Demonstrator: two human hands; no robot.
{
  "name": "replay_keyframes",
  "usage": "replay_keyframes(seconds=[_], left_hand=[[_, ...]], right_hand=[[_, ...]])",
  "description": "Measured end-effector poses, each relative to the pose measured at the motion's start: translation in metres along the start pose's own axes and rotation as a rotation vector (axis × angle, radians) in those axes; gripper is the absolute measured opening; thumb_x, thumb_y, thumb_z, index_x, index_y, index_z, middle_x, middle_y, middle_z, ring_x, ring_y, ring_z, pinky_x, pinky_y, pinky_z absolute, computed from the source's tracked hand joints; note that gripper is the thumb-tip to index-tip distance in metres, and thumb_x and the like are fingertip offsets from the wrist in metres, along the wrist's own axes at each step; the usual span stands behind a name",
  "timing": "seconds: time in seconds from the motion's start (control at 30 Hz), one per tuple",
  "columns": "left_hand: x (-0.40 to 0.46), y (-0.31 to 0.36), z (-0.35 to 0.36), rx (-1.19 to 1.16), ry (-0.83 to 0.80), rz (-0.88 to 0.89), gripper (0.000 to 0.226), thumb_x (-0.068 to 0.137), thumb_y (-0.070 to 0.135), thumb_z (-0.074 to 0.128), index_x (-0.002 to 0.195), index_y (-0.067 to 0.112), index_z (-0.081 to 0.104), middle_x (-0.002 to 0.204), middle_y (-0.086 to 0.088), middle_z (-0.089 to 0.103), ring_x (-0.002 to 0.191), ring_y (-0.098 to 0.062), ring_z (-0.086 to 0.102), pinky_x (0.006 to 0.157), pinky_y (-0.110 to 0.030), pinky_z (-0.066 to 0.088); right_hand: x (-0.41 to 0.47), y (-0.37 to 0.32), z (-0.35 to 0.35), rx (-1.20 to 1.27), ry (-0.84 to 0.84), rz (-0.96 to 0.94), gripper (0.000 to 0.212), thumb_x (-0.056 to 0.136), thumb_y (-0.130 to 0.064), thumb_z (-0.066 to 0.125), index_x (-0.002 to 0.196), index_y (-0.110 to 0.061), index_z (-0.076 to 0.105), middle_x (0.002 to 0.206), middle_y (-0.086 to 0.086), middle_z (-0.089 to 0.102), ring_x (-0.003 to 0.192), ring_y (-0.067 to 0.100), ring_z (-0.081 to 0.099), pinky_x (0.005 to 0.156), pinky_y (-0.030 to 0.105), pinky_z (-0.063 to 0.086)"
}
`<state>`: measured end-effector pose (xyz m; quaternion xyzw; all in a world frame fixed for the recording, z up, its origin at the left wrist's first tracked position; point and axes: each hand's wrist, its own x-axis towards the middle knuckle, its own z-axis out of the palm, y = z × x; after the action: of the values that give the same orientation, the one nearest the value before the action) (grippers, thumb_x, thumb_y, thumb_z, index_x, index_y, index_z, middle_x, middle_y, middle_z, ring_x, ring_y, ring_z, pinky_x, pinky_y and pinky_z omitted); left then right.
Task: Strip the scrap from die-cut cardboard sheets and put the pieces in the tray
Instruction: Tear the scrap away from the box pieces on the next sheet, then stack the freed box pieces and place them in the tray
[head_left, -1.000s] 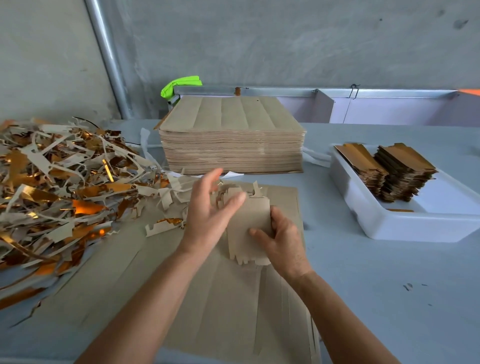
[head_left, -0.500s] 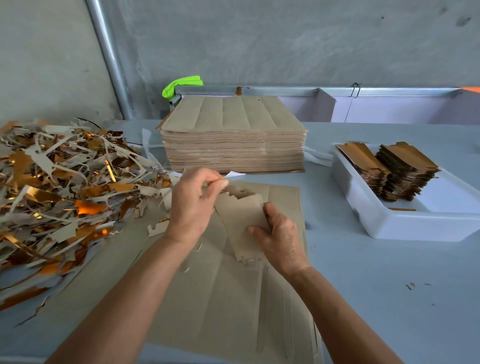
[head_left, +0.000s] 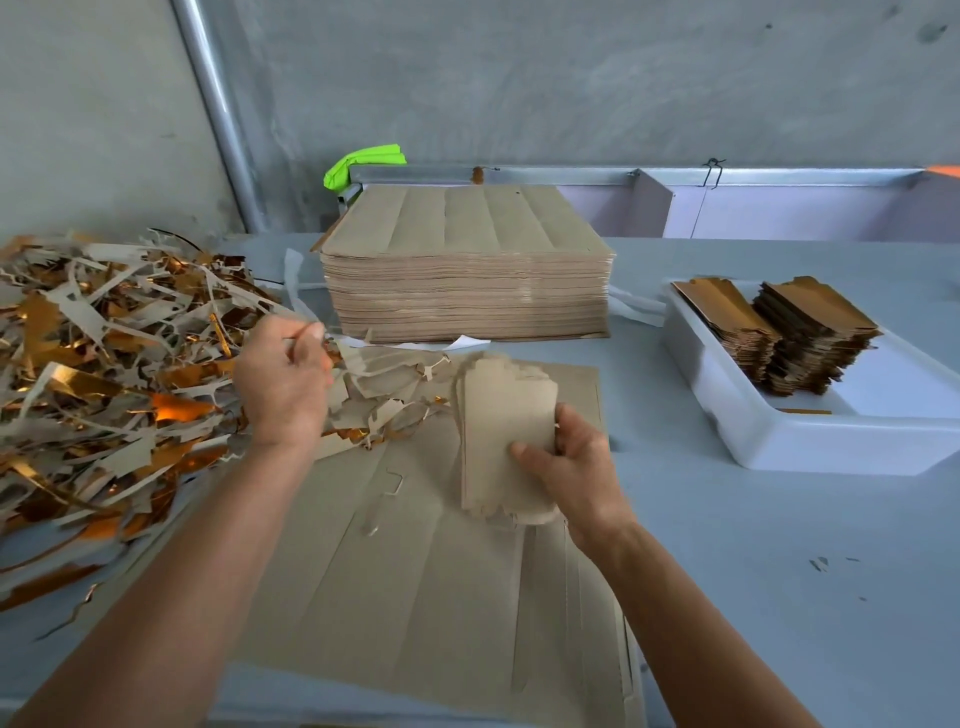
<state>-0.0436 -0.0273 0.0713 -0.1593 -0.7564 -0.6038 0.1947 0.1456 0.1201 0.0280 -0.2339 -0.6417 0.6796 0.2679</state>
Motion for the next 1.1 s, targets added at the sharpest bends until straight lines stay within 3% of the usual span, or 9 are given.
replay_keyframes(seconds=[0.17, 0.23, 0.3, 0.4, 0.53, 0.7, 0.8, 0.93, 1.1], left_hand=[[0.018, -0.022, -0.021, 0.745, -0.099, -0.149, 0.041, 0.095, 0.029, 0.051, 0.124, 0.000, 0.045, 0.123, -0.026, 0.049, 0.114, -0.041, 0.049, 0.087, -0.051, 0.045], [0.008, -0.011, -0.017, 0.832, -0.183, -0.094, 0.053, 0.094, 0.040, 0.050, 0.132, 0.005, 0.039, 0.133, -0.024, 0.042, 0.121, -0.039, 0.043, 0.092, -0.053, 0.042], [-0.015, 0.006, -0.006, 0.587, -0.317, -0.040, 0.051, 0.095, 0.046, 0.045, 0.128, 0.007, 0.045, 0.121, -0.015, 0.052, 0.111, -0.030, 0.051, 0.085, -0.045, 0.045], [-0.067, 0.028, 0.014, 0.045, -0.645, -0.303, 0.036, 0.091, 0.049, 0.050, 0.098, 0.015, 0.059, 0.092, 0.004, 0.057, 0.092, -0.019, 0.054, 0.075, -0.031, 0.044], [-0.115, 0.029, 0.035, -0.337, -0.869, -0.547, 0.020, 0.090, 0.011, 0.062, 0.104, 0.024, 0.057, 0.111, 0.002, 0.066, 0.090, -0.011, 0.063, 0.074, -0.030, 0.055], [-0.118, 0.025, 0.041, -0.058, -0.694, 0.019, 0.022, 0.086, -0.005, 0.059, 0.102, 0.008, 0.061, 0.091, -0.003, 0.069, 0.085, -0.018, 0.064, 0.077, -0.028, 0.050], [-0.107, 0.019, 0.031, 0.161, -0.552, 0.495, 0.025, 0.078, -0.014, 0.060, 0.091, 0.007, 0.065, 0.064, 0.005, 0.057, 0.064, -0.015, 0.057, 0.059, -0.017, 0.040], [-0.099, 0.003, 0.027, 0.335, -0.388, 1.000, 0.021, 0.081, -0.006, 0.056, 0.089, 0.004, 0.073, 0.089, -0.014, 0.071, 0.081, -0.028, 0.069, 0.072, -0.037, 0.058], [-0.099, -0.009, 0.029, 0.393, -0.373, 1.064, 0.013, 0.081, -0.001, 0.063, 0.086, 0.003, 0.074, 0.094, -0.017, 0.071, 0.088, -0.030, 0.069, 0.084, -0.042, 0.056]], right_hand=[[0.006, 0.000, 0.000, 0.342, 0.050, 0.208, 0.035, 0.084, 0.007, 0.059, 0.118, -0.003, 0.059, 0.112, 0.015, 0.067, 0.100, 0.028, 0.063, 0.090, 0.044, 0.051], [0.007, -0.001, 0.001, 0.395, 0.048, 0.247, 0.033, 0.085, 0.006, 0.059, 0.116, -0.005, 0.061, 0.110, 0.012, 0.068, 0.099, 0.027, 0.063, 0.096, 0.049, 0.048], [0.009, -0.001, 0.002, 0.400, 0.040, 0.250, 0.033, 0.085, 0.006, 0.059, 0.115, -0.006, 0.061, 0.106, 0.009, 0.069, 0.096, 0.024, 0.064, 0.096, 0.048, 0.048], [0.009, -0.002, 0.007, 0.425, 0.024, 0.226, 0.034, 0.085, 0.006, 0.057, 0.118, -0.004, 0.059, 0.106, 0.010, 0.069, 0.093, 0.023, 0.065, 0.087, 0.042, 0.053], [0.006, 0.001, 0.010, 0.491, 0.054, 0.209, 0.032, 0.086, 0.008, 0.054, 0.118, 0.001, 0.056, 0.113, 0.019, 0.066, 0.096, 0.030, 0.064, 0.085, 0.051, 0.054], [0.001, 0.006, 0.008, 0.368, 0.049, 0.199, 0.024, 0.092, -0.001, 0.054, 0.114, -0.003, 0.059, 0.099, 0.007, 0.069, 0.089, 0.018, 0.064, 0.075, 0.028, 0.052], [0.006, -0.001, -0.002, 0.407, 0.094, 0.289, 0.019, 0.097, -0.014, 0.048, 0.110, -0.006, 0.060, 0.103, 0.010, 0.066, 0.095, 0.023, 0.060, 0.085, 0.035, 0.047], [0.015, -0.018, -0.031, 0.550, 0.046, 0.439, 0.056, 0.096, -0.050, 0.039, 0.097, 0.001, 0.063, 0.089, 0.019, 0.069, 0.082, 0.031, 0.065, 0.070, 0.041, 0.055], [0.013, -0.017, -0.033, 0.272, 0.032, 0.492, 0.019, 0.085, 0.003, 0.060, 0.104, -0.001, 0.060, 0.095, 0.013, 0.060, 0.086, 0.026, 0.060, 0.060, 0.031, 0.052]])
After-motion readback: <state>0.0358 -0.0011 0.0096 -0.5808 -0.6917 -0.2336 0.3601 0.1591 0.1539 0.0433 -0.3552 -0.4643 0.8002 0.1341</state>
